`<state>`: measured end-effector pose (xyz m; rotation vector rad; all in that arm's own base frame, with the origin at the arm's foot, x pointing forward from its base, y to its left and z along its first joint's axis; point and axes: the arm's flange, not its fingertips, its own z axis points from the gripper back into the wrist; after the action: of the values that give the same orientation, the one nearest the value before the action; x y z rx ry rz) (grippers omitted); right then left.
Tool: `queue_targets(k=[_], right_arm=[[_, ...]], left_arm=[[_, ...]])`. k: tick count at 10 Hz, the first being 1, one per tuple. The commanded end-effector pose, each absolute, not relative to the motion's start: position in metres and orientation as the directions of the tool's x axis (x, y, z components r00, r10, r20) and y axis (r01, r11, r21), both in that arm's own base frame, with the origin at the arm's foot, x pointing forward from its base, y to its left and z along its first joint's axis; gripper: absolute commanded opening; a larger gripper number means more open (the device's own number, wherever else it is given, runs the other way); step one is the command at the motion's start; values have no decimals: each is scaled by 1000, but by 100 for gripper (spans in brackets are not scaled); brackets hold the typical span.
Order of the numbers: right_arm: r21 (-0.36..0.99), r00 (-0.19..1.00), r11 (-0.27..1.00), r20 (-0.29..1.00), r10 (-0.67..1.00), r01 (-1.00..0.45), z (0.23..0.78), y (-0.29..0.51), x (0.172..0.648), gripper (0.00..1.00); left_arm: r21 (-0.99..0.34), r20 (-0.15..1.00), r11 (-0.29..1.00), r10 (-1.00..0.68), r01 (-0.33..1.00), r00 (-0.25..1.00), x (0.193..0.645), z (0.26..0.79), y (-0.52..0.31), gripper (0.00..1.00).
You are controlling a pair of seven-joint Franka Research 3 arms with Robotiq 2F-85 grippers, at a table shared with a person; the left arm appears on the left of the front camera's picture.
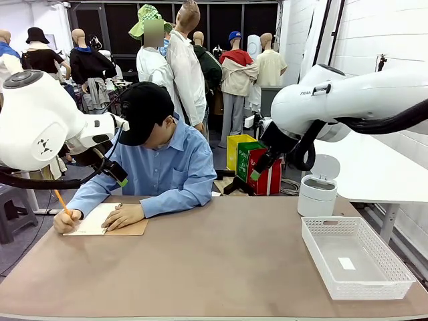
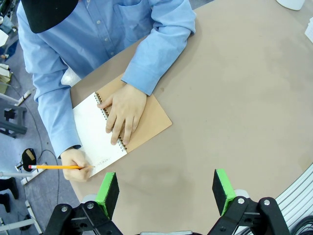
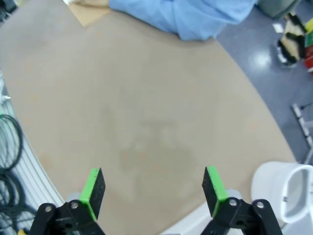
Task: Sort the paper based on its condition.
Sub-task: If a person hands you a paper, place it in the Organizing basket , and if it's crumpled, put it in the Trash can.
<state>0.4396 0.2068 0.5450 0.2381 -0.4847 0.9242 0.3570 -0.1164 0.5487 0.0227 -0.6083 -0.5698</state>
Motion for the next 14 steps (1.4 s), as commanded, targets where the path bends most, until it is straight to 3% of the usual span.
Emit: queue_targets(k=[1, 8, 14], right_arm=[[39, 473, 560, 586, 658, -827, 536, 200, 412, 100], [71, 398, 471, 653, 644, -879, 529, 196, 372, 100], [48, 430, 516, 622, 654, -855, 543, 201, 374, 100]], left_arm=[[181, 536, 847, -511, 500, 672, 357, 549, -116, 100], [181, 536, 847, -511, 500, 672, 357, 549, -116, 100], [181, 536, 847, -511, 500, 672, 357, 549, -116, 100]])
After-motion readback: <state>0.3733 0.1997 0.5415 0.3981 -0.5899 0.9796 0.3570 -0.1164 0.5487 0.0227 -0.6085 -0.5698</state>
